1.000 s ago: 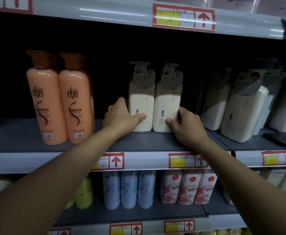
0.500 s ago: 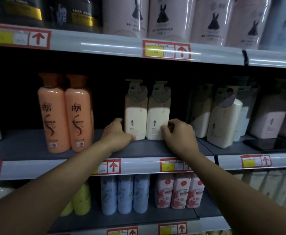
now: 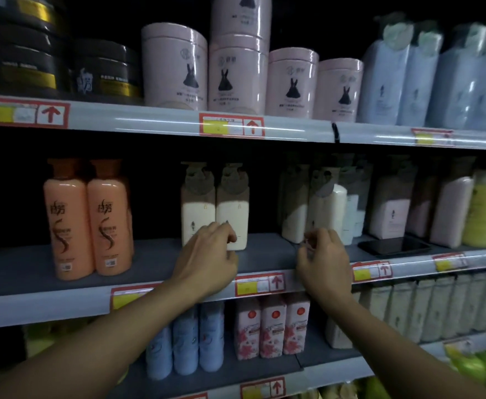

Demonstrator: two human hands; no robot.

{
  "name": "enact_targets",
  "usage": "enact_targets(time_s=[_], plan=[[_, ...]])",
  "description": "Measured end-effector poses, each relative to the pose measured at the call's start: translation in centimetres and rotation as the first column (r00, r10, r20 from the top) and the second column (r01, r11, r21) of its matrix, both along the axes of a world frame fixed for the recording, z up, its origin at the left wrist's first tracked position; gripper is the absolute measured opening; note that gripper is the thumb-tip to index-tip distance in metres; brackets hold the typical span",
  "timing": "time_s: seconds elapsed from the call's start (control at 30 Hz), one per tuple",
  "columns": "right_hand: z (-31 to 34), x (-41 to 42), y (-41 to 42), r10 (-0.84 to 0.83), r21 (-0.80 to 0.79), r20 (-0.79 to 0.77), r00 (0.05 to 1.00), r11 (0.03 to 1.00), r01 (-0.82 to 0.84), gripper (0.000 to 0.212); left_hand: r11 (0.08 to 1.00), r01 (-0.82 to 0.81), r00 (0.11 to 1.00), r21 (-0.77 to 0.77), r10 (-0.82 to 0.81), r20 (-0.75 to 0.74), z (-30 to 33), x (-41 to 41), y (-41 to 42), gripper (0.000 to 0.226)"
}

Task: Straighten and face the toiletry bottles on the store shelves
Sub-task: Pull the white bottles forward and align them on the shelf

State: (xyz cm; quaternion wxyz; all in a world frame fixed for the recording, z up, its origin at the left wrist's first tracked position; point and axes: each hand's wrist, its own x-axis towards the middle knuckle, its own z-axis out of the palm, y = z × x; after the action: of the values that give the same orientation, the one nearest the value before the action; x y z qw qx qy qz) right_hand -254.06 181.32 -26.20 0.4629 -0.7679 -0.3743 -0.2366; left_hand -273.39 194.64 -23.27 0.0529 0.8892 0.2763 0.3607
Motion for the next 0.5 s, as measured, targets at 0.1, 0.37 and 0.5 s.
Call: enact_targets(time_s=[0.1,0.37,0.5], plan=[[-0.3,1.6,-2.0,-0.044,0.014,-0.044,0.998,0.999,0.045,0.028,0.996,0.062,0.992,0.070,-0.054,-0.110,0.1,2.0,-1.2,0.021],[-0.5,5.9,-3.5,-0.092,0.043,-0.146,0.985,0.994,0.099,0.044,0.988,0.151,0.975,-0.039,-0.155,-0.157,0.2,7.6,-1.7,0.032],[-0.4,7.0,-2.5,-0.070,0.056,-0.143,0.987,0.995,0.079,0.056,0.977,0.179,0.971,-0.120,-0.195,-0.136,0.1,10.4,-1.0,0.040]])
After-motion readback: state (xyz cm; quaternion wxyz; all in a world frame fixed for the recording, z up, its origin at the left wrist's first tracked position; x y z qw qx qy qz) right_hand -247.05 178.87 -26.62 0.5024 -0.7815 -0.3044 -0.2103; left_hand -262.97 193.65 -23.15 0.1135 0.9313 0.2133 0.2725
